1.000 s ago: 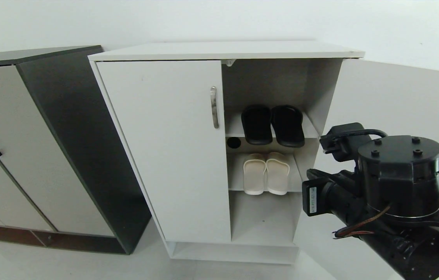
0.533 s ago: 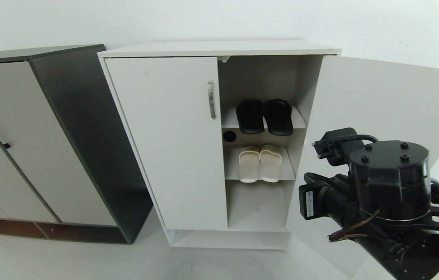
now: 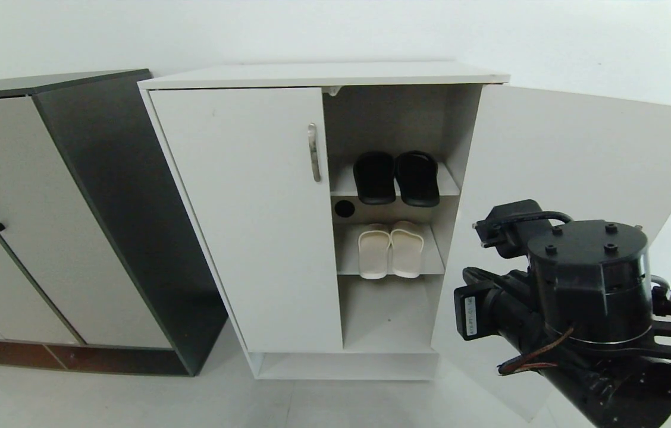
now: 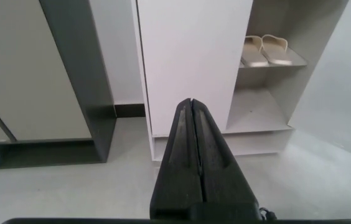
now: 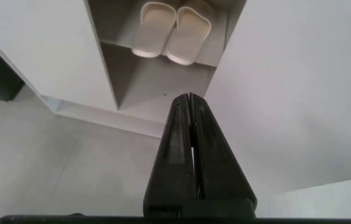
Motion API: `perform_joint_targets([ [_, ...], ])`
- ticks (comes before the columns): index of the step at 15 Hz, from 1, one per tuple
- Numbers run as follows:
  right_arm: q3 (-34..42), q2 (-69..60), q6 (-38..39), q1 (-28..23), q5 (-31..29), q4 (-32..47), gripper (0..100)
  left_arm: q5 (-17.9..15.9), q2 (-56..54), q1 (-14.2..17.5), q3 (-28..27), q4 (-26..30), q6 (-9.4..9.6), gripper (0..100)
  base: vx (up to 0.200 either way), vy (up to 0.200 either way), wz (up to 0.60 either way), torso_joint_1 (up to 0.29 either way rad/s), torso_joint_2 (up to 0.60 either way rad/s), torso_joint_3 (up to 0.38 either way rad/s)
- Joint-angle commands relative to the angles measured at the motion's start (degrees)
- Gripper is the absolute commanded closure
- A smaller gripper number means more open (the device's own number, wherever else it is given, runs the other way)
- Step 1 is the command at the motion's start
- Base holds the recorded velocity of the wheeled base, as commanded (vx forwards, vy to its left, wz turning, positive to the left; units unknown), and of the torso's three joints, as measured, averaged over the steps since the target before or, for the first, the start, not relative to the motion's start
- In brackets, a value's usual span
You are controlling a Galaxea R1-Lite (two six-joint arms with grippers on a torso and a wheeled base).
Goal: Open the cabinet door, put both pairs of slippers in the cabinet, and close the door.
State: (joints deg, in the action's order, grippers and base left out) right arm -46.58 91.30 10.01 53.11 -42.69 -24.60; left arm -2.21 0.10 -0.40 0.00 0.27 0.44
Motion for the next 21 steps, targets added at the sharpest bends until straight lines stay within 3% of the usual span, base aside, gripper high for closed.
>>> perform_joint_targets([
  [1, 0.0, 0.2, 0.01, -0.03, -0.02, -0.01, 100, 0.01, -0.01, 0.05, 0.0, 0.0, 0.0, 100, 0.0, 0.0, 0.0, 0.0, 0.0, 0.0],
  [7, 0.0, 0.2, 0.01, -0.12, -0.11, 0.08, 100, 0.01, -0.01, 0.05, 0.0, 0.0, 0.0, 100, 0.0, 0.0, 0.0, 0.0, -0.03, -0.029],
  [21, 0.0, -0.15, -0.08, -0.47, -0.11, 0.08, 100, 0.01, -0.01, 0.05, 0.0, 0.0, 0.0, 100, 0.0, 0.0, 0.0, 0.087, -0.42, -0.34],
])
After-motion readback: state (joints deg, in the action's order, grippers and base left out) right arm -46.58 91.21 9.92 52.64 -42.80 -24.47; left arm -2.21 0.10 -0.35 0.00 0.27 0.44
